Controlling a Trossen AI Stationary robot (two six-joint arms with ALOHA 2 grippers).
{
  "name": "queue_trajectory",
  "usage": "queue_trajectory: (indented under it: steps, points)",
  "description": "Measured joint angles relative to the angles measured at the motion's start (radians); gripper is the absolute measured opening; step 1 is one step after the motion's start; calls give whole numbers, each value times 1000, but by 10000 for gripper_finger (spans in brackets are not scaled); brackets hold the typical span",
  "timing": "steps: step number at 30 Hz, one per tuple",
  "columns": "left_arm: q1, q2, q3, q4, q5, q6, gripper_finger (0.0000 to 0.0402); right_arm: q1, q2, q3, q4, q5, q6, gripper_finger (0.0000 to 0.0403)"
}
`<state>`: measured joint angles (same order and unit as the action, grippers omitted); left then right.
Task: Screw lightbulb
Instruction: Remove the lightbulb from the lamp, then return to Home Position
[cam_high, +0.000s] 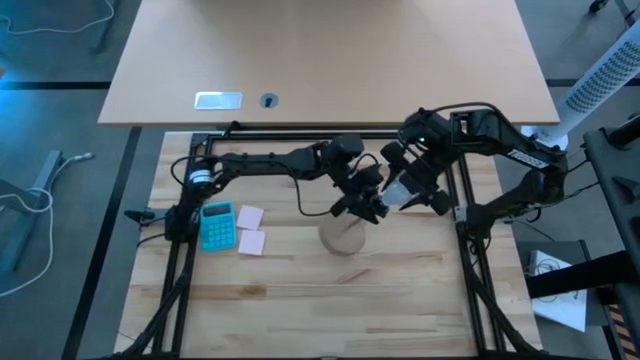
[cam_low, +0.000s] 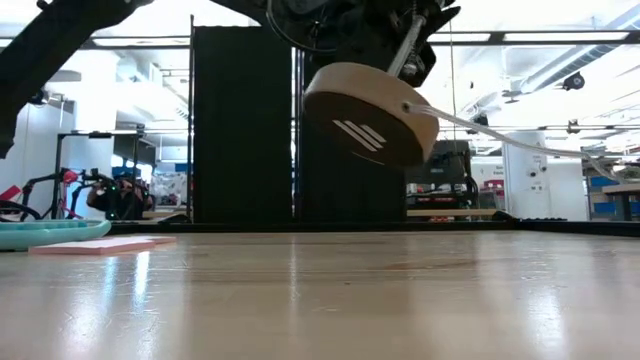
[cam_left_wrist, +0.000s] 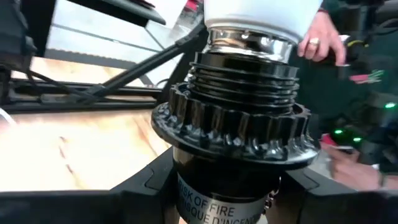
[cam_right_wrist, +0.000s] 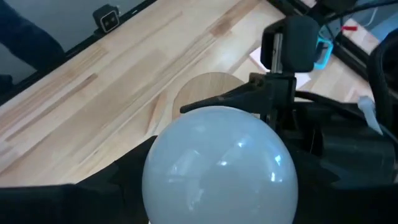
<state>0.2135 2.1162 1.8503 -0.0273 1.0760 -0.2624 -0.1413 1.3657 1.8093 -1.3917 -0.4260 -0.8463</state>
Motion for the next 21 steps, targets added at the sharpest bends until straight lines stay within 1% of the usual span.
queue_trajectory:
  steps: [2,5,7,14,18,21]
  points:
    - [3,0,-5,-1,15,-6,154,0,0,7,11,0,8,250]
    - [2,-3,-21,-1,5,-8,154,0,1,28,11,8,8,255]
    - [-5,-2,-25,-9,-11,-9,154,0,-2,34,8,-2,8,255]
    - [-12,-2,-29,-17,-20,-9,154,0,-6,47,-21,-6,28,249]
    - [-12,-3,-29,-75,-95,20,154,-1,-16,51,-20,7,60,256]
    - [-16,-22,-31,-179,-208,95,154,-16,-24,51,-23,47,98,252]
